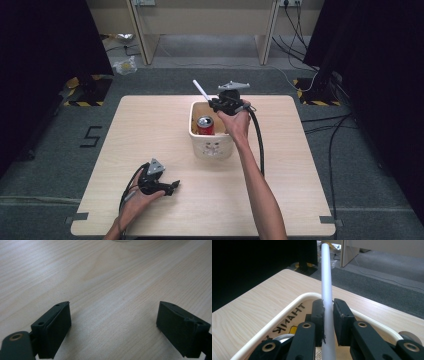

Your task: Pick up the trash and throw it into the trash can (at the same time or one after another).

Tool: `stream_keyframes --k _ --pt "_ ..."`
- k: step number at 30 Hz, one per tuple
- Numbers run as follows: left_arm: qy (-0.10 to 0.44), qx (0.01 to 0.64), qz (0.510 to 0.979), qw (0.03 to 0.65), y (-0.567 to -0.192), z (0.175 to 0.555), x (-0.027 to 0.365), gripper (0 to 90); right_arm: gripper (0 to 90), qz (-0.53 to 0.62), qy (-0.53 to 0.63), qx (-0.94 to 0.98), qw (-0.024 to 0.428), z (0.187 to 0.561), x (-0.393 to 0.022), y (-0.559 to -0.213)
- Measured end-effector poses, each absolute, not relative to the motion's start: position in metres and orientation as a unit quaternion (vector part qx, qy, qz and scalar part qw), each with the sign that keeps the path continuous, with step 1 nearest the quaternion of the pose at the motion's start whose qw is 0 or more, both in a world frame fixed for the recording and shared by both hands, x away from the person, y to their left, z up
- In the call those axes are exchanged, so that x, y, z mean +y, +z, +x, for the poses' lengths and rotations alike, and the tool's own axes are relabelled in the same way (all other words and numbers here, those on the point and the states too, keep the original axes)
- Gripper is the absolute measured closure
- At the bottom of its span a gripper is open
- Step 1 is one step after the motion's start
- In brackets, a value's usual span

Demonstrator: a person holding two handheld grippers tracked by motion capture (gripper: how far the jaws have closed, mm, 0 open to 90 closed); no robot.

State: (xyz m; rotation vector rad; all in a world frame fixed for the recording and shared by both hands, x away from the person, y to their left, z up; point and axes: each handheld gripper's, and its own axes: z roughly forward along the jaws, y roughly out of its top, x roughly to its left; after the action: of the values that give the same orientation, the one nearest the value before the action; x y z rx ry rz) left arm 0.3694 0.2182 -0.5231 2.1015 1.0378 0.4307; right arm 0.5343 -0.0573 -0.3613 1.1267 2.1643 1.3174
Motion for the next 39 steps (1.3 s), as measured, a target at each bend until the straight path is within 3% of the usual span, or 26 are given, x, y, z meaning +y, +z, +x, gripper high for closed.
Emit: stream_keyframes --k 30,39 --pt "0.167 0.404 0.82 0.369 -0.5229 0.3695 0.2184 11.8 78.6 0.406 0.44 0.784 0.164 0.5381 -0.059 -0.3688" --pt "0.165 0.404 0.821 0.369 -0.5227 0.3694 0.2184 11.7 74.3 0.408 0.432 0.788 0.158 0.5393 -0.0578 -0.3688"
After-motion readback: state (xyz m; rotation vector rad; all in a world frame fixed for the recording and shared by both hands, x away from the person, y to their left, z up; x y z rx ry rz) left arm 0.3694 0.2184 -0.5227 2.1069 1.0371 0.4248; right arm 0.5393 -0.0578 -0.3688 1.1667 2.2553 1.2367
